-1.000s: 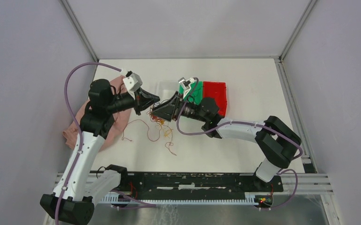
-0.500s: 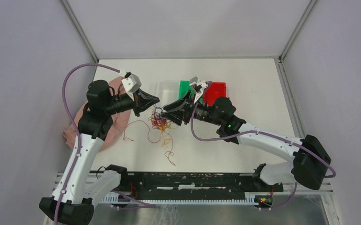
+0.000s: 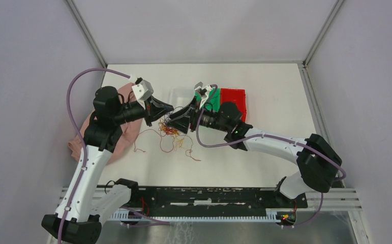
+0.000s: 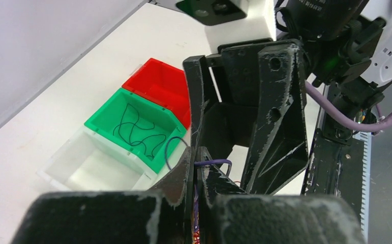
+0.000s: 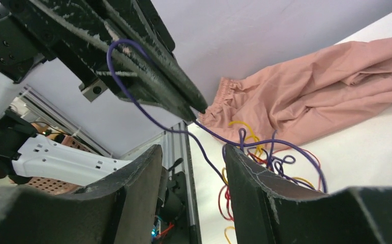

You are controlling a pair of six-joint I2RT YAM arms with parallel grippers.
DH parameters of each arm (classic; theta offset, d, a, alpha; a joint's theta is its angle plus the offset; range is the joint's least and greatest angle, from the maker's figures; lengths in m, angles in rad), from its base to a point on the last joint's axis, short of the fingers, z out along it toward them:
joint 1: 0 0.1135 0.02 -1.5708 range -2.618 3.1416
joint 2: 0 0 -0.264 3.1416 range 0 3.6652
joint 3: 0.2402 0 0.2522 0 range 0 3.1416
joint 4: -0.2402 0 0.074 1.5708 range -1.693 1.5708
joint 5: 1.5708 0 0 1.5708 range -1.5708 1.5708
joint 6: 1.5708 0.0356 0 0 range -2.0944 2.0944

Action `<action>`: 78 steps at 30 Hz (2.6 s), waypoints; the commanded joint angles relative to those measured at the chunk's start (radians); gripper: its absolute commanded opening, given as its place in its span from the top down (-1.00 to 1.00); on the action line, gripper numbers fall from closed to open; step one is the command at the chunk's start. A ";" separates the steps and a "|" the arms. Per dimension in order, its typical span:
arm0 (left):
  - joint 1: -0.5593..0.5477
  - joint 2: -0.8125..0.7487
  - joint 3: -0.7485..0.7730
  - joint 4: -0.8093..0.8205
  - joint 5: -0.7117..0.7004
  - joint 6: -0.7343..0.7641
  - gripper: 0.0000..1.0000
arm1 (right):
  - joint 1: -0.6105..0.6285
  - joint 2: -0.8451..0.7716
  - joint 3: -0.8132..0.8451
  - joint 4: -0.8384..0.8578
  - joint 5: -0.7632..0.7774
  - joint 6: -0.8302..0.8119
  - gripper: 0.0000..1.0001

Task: Untangle the cables
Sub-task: Untie the cable.

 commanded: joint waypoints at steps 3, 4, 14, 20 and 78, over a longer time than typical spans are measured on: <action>-0.007 -0.016 0.046 0.023 0.019 0.014 0.94 | 0.000 0.077 0.096 0.198 -0.060 0.114 -0.09; -0.008 -0.015 0.049 0.023 0.020 0.012 0.94 | 0.001 0.083 0.100 0.203 -0.058 0.114 -0.09; -0.012 0.000 0.087 0.045 0.020 -0.037 0.94 | 0.035 0.186 0.157 0.212 -0.065 0.122 -0.03; -0.015 0.022 0.158 0.054 0.054 -0.082 0.94 | 0.043 0.278 0.091 0.271 -0.016 0.137 0.03; -0.017 0.466 1.193 0.727 -0.626 0.212 0.94 | 0.168 0.446 -0.168 0.130 0.326 0.000 -0.11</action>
